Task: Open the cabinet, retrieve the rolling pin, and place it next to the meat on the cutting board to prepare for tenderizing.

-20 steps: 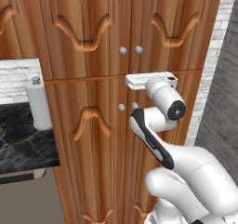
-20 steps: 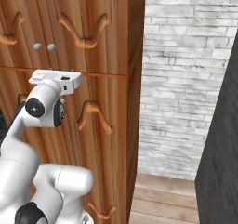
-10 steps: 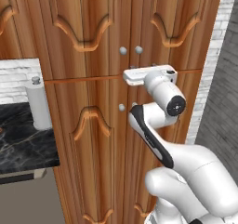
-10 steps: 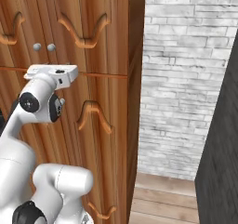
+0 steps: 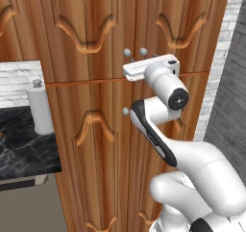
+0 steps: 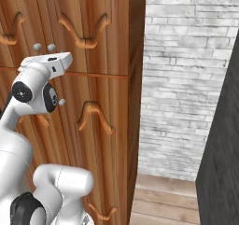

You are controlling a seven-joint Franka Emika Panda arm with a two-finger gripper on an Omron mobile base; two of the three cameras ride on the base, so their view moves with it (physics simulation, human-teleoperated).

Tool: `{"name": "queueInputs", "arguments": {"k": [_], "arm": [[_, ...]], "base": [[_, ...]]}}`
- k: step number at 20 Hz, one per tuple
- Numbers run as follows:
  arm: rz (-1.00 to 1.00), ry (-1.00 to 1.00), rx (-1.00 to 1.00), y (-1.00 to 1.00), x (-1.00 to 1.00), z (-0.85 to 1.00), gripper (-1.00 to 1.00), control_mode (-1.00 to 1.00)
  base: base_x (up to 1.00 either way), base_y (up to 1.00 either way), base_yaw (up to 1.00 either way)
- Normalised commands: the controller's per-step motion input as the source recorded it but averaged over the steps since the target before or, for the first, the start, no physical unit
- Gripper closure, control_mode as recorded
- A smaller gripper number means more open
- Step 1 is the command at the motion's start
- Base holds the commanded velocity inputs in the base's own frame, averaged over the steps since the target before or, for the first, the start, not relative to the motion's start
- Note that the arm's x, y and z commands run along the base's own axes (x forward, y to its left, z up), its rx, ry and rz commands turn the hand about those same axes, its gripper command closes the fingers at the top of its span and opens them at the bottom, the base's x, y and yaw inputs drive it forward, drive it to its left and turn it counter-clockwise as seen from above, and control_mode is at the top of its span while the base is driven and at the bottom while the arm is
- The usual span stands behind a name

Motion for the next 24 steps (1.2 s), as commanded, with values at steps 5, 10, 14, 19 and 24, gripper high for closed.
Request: {"name": "queueInputs", "arguments": {"k": [5, 10, 14, 19, 24], "arm": [[0.0, -0.01, 0.0, 0.0, 0.02, 0.0, -1.0, -1.0], [0.0, 0.0, 0.0, 0.0, 0.07, 0.19, -1.0, -1.0], [0.0, 0.0, 0.0, 0.0, 0.07, 0.24, -1.0, -1.0], [0.0, 0.0, 0.0, 0.0, 0.03, 0.06, -1.0, -1.0], [0.0, -0.05, 0.0, 0.08, -0.02, 0.2, -1.0, -1.0]], "base": [[0.0, 0.0, 0.0], [0.0, 0.0, 0.0], [0.0, 0.0, 0.0], [0.0, 0.0, 0.0], [0.0, 0.0, 0.0]]}}
